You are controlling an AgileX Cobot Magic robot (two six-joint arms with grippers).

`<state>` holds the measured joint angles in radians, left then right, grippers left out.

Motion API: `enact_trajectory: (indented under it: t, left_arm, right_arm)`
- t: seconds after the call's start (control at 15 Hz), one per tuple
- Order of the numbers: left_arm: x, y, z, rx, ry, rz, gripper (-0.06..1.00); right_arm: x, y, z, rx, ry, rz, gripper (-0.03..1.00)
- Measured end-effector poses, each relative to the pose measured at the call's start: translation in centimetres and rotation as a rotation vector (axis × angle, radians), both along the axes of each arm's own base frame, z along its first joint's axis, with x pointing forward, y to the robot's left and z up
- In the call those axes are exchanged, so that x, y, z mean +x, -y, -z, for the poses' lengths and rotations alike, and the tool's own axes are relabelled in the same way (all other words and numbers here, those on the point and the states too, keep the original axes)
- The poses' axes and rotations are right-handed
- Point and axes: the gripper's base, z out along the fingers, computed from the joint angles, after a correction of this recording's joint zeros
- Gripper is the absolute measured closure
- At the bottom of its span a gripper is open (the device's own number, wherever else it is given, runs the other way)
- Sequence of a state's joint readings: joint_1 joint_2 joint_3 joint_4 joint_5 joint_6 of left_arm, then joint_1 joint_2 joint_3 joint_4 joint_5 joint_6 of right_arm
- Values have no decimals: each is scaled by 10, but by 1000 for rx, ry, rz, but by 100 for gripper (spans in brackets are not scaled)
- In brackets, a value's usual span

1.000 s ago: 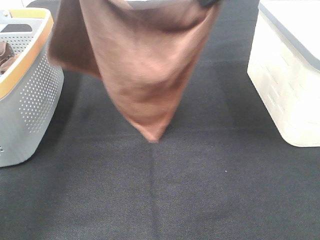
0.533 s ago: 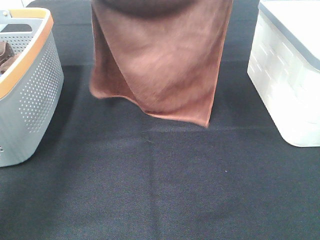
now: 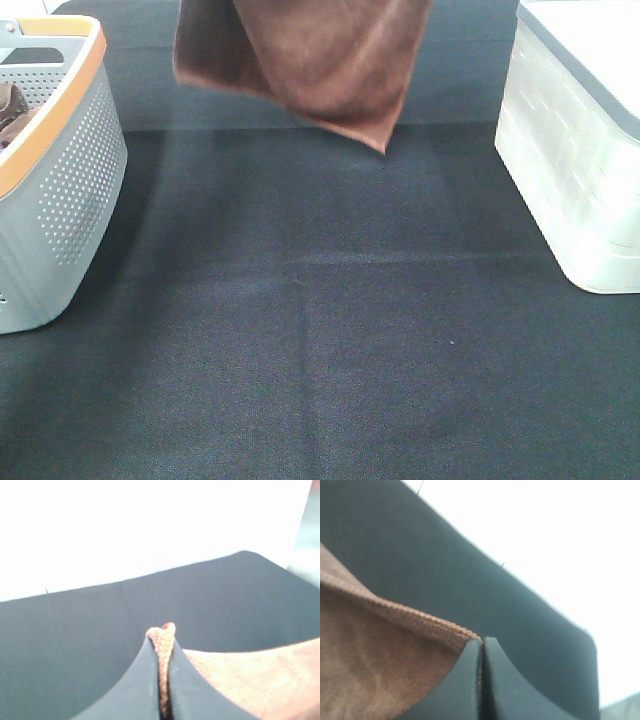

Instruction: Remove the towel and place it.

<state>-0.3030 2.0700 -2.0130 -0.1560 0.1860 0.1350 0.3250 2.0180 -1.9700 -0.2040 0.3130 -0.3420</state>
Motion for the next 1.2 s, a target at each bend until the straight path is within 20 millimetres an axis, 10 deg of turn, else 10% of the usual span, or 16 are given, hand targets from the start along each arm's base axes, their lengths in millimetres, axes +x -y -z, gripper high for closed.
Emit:
enact_trajectory:
  t: [0.53,1.2]
  left_arm:
    - [-11,4,81,195,-611,89,94]
    - [-51,9,105,282,-1060,170,94]
  right_arm:
    - [-3,1,58,-40,-409,53,97]
    - [-45,0,83,22,-968,120,97]
